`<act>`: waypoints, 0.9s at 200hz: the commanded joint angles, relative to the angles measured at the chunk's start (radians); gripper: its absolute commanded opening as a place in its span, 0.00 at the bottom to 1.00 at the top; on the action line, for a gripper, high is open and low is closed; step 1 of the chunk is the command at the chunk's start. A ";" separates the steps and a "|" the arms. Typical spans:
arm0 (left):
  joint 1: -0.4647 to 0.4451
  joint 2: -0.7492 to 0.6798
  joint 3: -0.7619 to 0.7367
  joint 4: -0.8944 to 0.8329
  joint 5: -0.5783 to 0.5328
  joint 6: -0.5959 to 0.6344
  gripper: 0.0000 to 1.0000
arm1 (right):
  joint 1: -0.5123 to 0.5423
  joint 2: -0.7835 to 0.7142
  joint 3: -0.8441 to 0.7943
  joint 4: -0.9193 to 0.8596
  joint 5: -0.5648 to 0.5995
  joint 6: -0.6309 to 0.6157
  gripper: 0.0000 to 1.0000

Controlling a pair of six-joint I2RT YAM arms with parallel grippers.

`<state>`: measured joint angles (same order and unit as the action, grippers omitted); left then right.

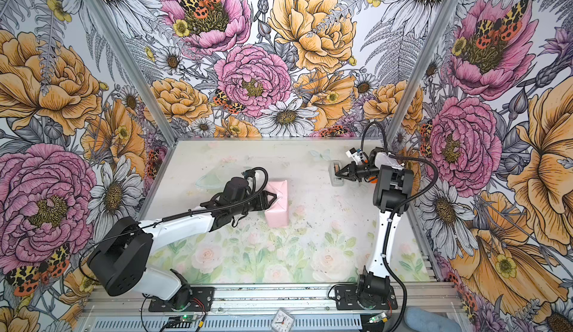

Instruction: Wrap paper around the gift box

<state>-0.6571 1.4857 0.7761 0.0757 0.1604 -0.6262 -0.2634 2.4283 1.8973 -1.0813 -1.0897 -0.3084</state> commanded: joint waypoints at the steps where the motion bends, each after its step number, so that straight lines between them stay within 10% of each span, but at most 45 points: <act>1: 0.001 0.008 -0.014 -0.111 -0.065 0.033 0.60 | 0.017 0.007 0.005 -0.058 -0.028 -0.019 0.13; 180: 0.001 -0.022 -0.032 -0.108 -0.072 0.046 0.60 | 0.009 -0.243 -0.151 -0.038 0.028 0.118 0.00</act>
<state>-0.6571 1.4658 0.7753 0.0528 0.1387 -0.6109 -0.2604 2.2704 1.7912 -1.1160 -1.1084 -0.2420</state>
